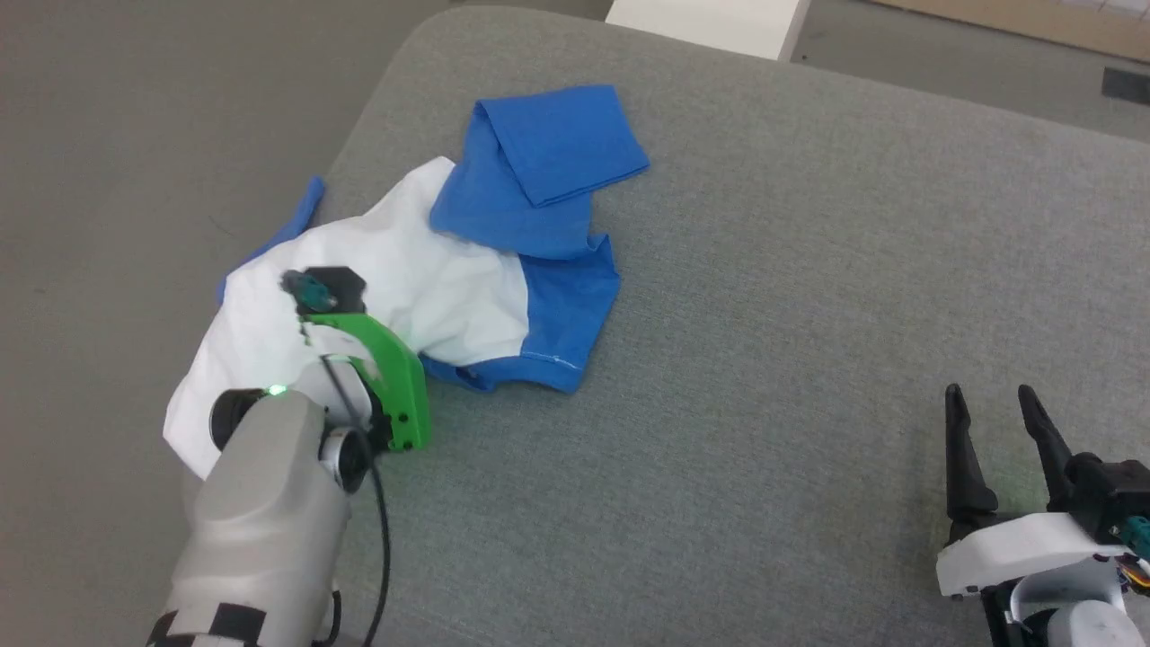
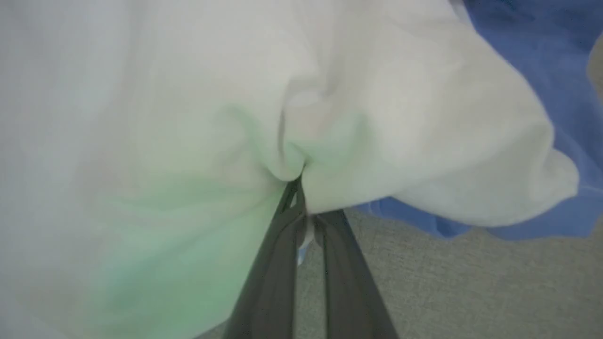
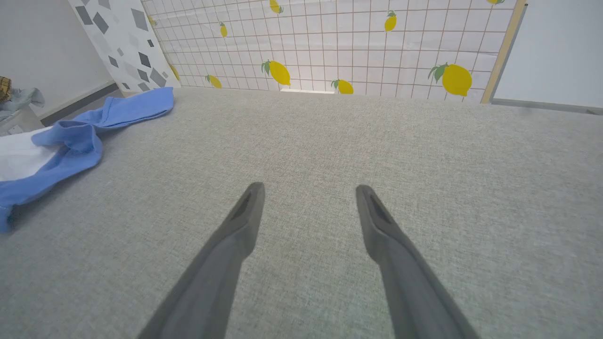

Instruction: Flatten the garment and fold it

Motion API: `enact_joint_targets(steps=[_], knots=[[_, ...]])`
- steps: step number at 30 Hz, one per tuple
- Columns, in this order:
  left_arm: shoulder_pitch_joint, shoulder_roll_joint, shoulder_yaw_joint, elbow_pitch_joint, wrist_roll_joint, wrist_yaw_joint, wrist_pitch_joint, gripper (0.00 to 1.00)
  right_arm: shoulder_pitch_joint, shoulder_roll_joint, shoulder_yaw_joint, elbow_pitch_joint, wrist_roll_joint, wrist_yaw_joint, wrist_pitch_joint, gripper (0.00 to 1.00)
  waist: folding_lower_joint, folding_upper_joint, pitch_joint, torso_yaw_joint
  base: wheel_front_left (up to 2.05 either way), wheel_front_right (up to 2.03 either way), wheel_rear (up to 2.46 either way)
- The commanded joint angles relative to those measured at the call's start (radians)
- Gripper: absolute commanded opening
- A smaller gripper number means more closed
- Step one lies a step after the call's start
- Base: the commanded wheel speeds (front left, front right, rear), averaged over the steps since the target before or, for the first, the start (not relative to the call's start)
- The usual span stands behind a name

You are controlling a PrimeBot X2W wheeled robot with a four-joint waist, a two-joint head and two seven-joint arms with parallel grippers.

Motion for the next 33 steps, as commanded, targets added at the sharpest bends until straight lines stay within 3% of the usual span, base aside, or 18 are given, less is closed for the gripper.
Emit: enact_joint_targets(steps=[1,7,12,18,23,33], knots=[[-0.029,-0.008,0.026,-0.008,-0.027,-0.004,-0.054,0.00,-0.004,0.000,0.004,0.010,0.008,-0.002,-0.010,1.00,-0.0001,0.0000,-0.031,0.016,0.00,0.00,0.00],[-0.126,0.002,0.068,-0.128,-0.072,-0.017,-0.232,0.00,0.004,0.000,0.022,0.064,0.044,-0.002,-0.030,1.00,-0.0001,0.0000,-0.107,0.025,0.00,0.00,0.00],[-0.243,0.030,0.043,-0.245,-0.079,-0.023,-0.253,0.00,0.007,0.000,0.037,0.107,0.080,-0.002,-0.043,1.00,-0.0001,0.0000,-0.161,-0.012,0.00,0.00,0.00],[-0.421,0.063,0.010,-0.347,-0.056,-0.024,-0.255,0.00,0.008,0.000,0.057,0.147,0.117,-0.002,-0.049,1.00,-0.0001,0.0000,-0.205,-0.116,0.00,0.00,0.00],[-0.571,0.071,0.004,-0.357,-0.046,-0.024,-0.284,0.00,0.008,0.000,0.064,0.143,0.133,-0.002,-0.050,1.00,-0.0001,0.0000,-0.219,-0.241,0.00,0.00,0.00],[-0.680,-0.021,-0.035,-0.333,-0.152,-0.025,-0.315,0.00,0.009,0.000,0.024,0.140,0.127,-0.002,-0.050,1.00,-0.0001,0.0000,-0.205,-0.436,0.00,0.00,0.00]])
